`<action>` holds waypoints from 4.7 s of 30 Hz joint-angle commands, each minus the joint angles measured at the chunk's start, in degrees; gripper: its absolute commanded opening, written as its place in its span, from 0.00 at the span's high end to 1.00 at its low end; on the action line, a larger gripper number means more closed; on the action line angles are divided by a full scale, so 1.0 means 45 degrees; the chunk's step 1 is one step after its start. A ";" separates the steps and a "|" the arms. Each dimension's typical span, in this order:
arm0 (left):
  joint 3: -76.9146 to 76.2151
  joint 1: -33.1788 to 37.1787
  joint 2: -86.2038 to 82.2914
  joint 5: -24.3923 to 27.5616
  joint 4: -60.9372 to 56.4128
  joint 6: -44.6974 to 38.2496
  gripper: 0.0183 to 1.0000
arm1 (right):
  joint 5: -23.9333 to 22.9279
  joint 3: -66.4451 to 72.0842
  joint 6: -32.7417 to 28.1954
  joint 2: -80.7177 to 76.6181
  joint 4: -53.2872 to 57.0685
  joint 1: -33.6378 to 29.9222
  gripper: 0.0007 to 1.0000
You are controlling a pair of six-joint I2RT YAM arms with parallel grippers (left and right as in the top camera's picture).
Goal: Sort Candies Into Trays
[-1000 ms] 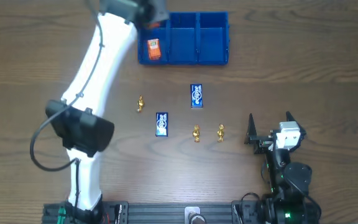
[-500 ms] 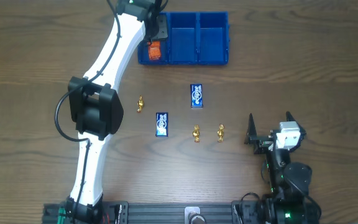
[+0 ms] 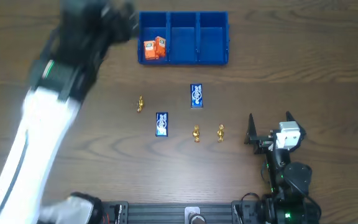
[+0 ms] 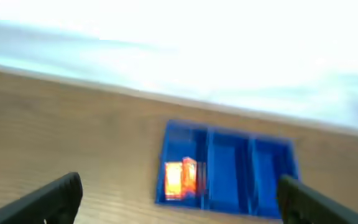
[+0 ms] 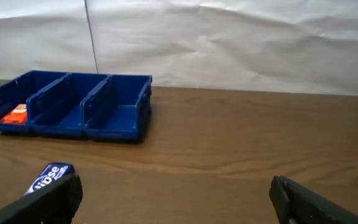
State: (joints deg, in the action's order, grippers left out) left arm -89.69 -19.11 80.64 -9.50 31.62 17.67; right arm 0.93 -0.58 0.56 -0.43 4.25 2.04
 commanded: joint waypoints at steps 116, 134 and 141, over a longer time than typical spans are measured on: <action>1.9861 0.4163 -1.7855 0.4410 -0.6222 -0.2788 0.00 | -0.3934 -2.7807 0.4847 -2.9891 0.8782 0.5576 0.57; 1.9861 0.4163 -1.7855 0.4410 -0.6222 -0.2788 0.00 | -0.3128 -1.8340 0.6596 -2.4115 0.9063 0.6917 0.14; 1.9861 0.4163 -1.7855 0.4410 -0.6222 -0.2788 0.00 | -0.2472 -1.7646 0.7329 -2.6228 0.8529 0.6761 0.14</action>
State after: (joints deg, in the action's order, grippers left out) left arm -1.50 -0.73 0.62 9.76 1.76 5.72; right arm -10.87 -80.05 30.41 -116.33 42.54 33.12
